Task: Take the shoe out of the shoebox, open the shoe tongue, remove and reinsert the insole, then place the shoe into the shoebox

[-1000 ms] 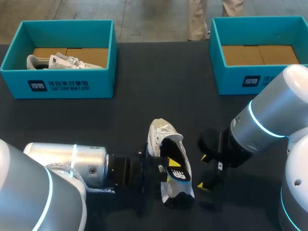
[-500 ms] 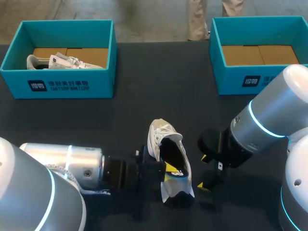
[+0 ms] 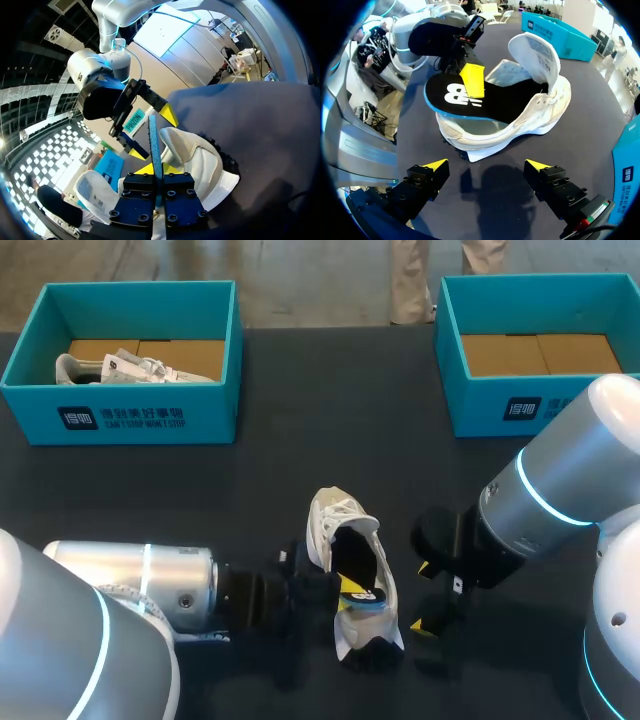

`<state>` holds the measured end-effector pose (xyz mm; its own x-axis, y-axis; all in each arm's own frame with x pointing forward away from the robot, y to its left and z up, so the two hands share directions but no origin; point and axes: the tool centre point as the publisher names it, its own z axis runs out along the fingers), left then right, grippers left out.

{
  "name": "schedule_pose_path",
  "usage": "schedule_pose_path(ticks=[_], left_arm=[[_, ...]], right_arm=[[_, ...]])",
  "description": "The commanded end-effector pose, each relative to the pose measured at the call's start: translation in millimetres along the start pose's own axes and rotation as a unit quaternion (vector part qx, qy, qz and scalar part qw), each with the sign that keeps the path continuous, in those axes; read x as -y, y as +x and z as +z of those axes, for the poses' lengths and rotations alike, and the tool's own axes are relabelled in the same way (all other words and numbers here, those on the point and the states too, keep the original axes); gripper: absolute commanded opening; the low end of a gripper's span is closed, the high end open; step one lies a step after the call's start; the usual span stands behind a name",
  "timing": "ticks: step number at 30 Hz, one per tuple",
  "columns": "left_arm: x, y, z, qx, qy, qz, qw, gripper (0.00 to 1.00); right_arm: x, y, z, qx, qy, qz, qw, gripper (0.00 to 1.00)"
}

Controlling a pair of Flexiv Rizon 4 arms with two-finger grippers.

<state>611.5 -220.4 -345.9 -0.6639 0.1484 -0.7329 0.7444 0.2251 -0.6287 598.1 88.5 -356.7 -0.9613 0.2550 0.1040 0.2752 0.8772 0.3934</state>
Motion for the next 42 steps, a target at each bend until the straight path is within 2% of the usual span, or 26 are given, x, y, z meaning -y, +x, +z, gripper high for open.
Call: schedule_pose_path(ticks=[1, 7, 8, 9, 12, 15, 24, 25, 28, 34, 42], left_arm=[[-7, -3.2, 6, -0.007, -0.007, -0.002, 1.000, 0.00], [-9, -6.6, 5, -0.003, -0.018, 0.002, 1.000, 0.00], [-8, -6.9, 4, -0.001, -0.015, 0.000, 1.000, 0.05], [-5, -7.0, 3, -0.001, -0.012, 0.000, 1.000, 0.20], [3, -6.1, 2, -0.002, 0.002, -0.003, 1.000, 0.28], [12, -4.4, 1, -0.004, 0.013, -0.001, 1.000, 0.29], [26, -1.3, -3, -0.005, 0.030, 0.008, 1.000, 0.25], [26, -1.2, -3, -0.005, 0.031, 0.008, 0.999, 0.23], [25, -2.0, -3, -0.006, 0.027, 0.015, 1.000, 0.00], [17, -0.7, 1, -0.006, 0.006, 0.041, 0.999, 0.00], [-7, -2.2, 7, -0.009, -0.025, 0.033, 0.999, 0.00]], right_arm=[[-0.3, 1.4, 0, 0.002, 0.001, 0.001, 1.000, 1.00], [-0.3, 1.4, 0, 0.002, 0.001, 0.001, 1.000, 1.00], [-0.3, 1.4, 0, 0.002, 0.001, 0.001, 1.000, 1.00], [-0.3, 1.4, 0, 0.002, 0.001, 0.001, 1.000, 1.00], [-0.3, 1.4, 0, 0.002, 0.001, 0.001, 1.000, 1.00], [-0.3, 1.4, 0, 0.002, 0.001, 0.001, 1.000, 1.00], [-0.3, 1.4, 0, 0.002, 0.001, 0.001, 1.000, 1.00], [-0.3, 1.4, 0, 0.002, 0.001, 0.001, 1.000, 1.00], [-0.3, 1.4, 0, 0.002, 0.001, 0.001, 1.000, 1.00], [-0.3, 1.4, 0, 0.002, 0.001, 0.001, 1.000, 1.00], [-0.3, 1.4, 0, 0.002, 0.001, 0.001, 1.000, 1.00]])
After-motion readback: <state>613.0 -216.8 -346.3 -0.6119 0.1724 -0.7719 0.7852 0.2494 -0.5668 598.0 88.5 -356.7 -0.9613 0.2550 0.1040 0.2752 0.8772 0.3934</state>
